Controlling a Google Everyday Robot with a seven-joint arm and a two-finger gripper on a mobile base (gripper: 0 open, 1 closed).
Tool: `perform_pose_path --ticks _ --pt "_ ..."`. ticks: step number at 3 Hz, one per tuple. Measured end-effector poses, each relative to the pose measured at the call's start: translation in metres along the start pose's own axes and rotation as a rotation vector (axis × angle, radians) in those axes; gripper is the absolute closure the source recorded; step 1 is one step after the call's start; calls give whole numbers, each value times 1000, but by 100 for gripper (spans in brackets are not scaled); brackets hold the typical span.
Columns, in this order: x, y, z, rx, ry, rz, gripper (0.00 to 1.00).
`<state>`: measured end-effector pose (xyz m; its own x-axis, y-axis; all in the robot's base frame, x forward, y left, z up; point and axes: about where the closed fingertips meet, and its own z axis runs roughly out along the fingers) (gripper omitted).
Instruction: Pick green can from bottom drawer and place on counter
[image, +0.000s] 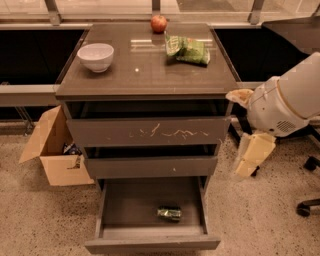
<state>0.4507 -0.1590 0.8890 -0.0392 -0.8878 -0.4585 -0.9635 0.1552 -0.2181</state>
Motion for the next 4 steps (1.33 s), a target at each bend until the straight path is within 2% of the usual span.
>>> perform_pose_path --ticks 1,2,3,4 --pt "-7 1 2 1 -28 -21 0" --pt "-6 2 3 -3 -25 -19 0" --pt "1 13 38 -34 -78 -27 0" --pt "11 28 89 -77 -164 -47 0"
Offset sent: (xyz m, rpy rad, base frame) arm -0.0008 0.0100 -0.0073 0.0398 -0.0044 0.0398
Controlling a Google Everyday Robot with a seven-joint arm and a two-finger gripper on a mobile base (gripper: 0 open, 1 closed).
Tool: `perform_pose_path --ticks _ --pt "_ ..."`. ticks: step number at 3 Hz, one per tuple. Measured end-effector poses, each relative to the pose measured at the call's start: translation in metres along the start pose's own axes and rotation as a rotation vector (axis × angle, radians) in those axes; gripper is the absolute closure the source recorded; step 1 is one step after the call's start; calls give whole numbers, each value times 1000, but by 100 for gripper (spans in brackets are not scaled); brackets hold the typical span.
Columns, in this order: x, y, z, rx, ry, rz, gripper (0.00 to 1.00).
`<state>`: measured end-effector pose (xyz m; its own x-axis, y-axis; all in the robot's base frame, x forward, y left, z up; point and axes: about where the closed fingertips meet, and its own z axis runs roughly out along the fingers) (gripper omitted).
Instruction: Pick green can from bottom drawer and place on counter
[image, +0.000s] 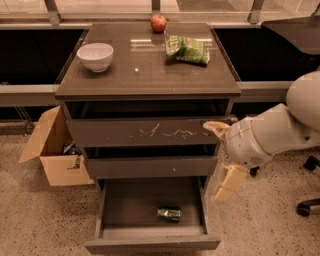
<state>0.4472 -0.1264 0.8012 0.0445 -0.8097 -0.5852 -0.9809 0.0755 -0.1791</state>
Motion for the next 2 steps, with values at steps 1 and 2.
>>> perform_pose_path --ticks 1,2 --pt "18 9 53 -41 -137 -4 0" --pt "45 17 115 -99 -285 41 0"
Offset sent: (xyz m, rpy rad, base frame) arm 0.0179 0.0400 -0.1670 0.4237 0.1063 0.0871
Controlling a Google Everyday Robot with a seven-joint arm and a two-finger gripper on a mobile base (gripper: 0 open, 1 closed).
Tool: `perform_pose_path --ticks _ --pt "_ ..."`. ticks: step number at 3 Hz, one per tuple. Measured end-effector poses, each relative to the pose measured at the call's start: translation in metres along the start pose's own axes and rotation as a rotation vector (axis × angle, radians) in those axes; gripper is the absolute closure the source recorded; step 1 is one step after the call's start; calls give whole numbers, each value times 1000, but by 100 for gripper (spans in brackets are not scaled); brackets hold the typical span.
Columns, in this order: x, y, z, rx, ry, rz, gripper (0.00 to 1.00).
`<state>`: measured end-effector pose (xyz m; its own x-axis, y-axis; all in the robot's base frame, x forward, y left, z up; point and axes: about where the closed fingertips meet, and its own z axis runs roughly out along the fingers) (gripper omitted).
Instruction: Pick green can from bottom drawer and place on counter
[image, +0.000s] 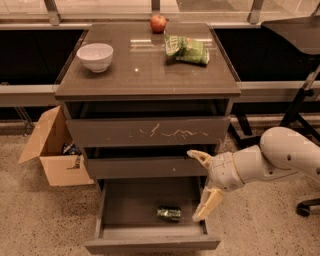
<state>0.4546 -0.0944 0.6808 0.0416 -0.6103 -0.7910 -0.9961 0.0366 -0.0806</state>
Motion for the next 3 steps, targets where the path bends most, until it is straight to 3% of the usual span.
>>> perform_pose_path --ticks 1,2,3 --pt "0 0 0 0 0 0 0" --pt "31 -10 16 4 -9 15 0" --pt "77 -27 37 8 17 23 0"
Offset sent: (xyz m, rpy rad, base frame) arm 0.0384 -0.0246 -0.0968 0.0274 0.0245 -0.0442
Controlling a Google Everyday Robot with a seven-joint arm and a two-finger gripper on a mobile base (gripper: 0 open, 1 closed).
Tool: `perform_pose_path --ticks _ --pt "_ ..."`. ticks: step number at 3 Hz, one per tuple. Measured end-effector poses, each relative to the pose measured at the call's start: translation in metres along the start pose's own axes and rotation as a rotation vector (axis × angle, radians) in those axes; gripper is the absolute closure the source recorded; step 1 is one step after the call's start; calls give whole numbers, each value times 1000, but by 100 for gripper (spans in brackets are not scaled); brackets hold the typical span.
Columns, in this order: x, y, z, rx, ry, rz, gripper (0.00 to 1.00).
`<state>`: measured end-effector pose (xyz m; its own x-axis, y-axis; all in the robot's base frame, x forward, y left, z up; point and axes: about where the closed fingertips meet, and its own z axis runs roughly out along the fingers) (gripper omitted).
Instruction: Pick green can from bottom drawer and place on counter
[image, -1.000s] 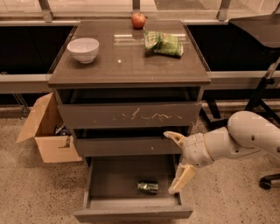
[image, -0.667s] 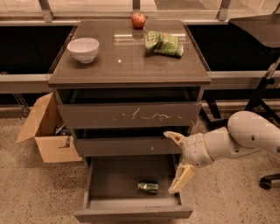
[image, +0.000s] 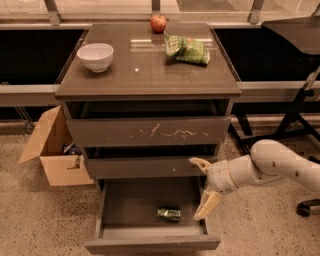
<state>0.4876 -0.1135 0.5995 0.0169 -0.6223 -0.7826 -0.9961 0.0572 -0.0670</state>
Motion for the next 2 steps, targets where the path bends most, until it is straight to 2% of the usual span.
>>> perform_pose_path --ticks 2 --pt "74 -27 56 -68 14 9 0"
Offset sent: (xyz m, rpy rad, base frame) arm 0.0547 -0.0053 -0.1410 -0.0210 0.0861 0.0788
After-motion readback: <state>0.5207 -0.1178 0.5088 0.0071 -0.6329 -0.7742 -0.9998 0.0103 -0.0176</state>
